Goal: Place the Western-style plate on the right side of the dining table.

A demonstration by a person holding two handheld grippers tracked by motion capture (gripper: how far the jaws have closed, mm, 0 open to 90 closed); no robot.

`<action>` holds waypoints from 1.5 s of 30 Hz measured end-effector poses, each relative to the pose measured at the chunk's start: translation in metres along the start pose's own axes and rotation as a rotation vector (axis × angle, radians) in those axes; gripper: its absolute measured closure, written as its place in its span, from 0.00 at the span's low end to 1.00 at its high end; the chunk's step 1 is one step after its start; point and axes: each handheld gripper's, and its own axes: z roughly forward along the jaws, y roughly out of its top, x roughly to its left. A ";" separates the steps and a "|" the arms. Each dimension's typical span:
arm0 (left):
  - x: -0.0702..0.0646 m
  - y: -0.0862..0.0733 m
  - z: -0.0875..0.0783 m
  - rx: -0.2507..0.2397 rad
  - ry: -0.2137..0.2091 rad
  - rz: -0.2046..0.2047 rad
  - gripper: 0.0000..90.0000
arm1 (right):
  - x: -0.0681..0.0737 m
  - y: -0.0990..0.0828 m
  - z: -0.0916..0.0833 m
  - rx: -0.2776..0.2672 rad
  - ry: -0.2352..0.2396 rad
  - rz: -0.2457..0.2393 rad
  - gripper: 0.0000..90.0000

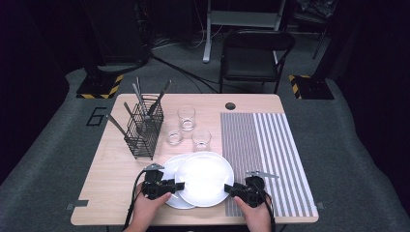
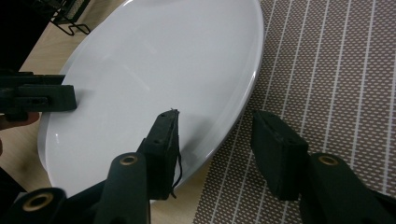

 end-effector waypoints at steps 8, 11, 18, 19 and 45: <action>0.000 -0.003 0.000 -0.027 0.002 -0.025 0.65 | 0.002 -0.006 0.004 -0.040 0.015 0.012 0.67; -0.001 -0.004 0.000 -0.031 0.009 -0.027 0.65 | 0.005 -0.007 0.006 -0.042 0.008 0.009 0.67; -0.004 -0.005 -0.002 -0.050 0.023 -0.040 0.66 | 0.002 -0.008 0.006 -0.048 0.015 0.033 0.69; -0.004 -0.005 -0.002 -0.051 0.023 -0.043 0.66 | 0.002 -0.009 0.007 -0.051 0.014 0.034 0.69; -0.010 -0.009 -0.004 -0.104 0.041 -0.093 0.72 | 0.002 -0.012 0.003 -0.096 0.017 0.096 0.74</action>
